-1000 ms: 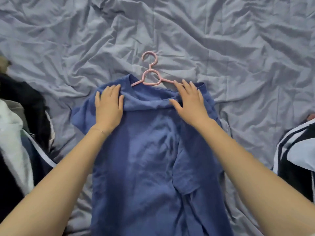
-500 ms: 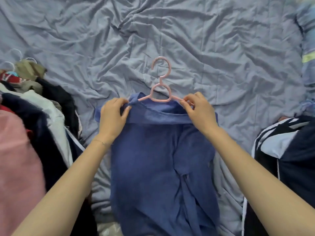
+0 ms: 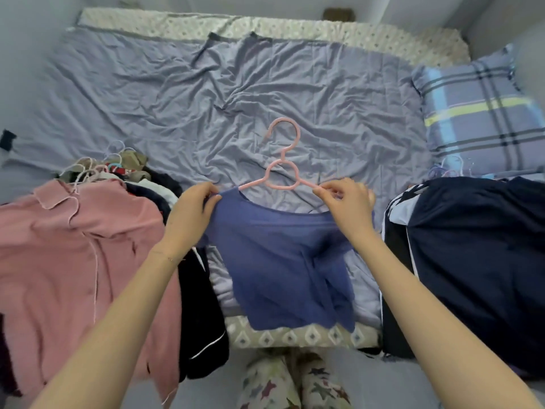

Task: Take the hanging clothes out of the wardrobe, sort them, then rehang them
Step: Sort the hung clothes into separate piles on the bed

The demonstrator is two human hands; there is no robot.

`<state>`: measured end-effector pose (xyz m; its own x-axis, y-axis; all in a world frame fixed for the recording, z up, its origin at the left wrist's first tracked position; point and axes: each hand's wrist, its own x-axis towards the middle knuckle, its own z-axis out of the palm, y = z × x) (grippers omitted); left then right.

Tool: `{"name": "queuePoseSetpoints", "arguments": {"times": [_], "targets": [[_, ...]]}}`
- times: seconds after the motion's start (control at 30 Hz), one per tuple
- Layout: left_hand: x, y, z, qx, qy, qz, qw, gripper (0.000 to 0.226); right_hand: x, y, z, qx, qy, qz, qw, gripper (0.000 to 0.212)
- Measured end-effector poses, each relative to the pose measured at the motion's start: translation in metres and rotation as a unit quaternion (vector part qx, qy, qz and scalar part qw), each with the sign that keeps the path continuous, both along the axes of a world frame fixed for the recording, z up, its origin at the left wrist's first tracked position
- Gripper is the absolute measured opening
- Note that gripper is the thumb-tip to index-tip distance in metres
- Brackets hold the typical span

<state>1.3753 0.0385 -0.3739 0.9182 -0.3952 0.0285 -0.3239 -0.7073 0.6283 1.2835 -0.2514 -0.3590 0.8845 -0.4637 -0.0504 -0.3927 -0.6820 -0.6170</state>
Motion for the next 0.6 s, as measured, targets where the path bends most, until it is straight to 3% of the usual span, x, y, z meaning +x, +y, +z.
{"name": "queuePoseSetpoints", "arguments": {"times": [0.23, 0.33, 0.6], "targets": [[-0.077, 0.041, 0.069, -0.002, -0.024, -0.001, 1.000, 0.003, -0.078, 0.043, 0.062, 0.062, -0.023, -0.002, 0.998, 0.017], [-0.123, 0.064, 0.081, 0.015, -0.058, 0.007, 0.998, 0.012, -0.109, 0.060, 0.082, 0.047, -0.039, 0.030, 0.998, 0.018], [-0.247, 0.125, 0.121, -0.010, -0.049, 0.060, 0.997, 0.022, -0.203, 0.110, 0.124, 0.047, -0.099, 0.131, 0.985, 0.017]]}}
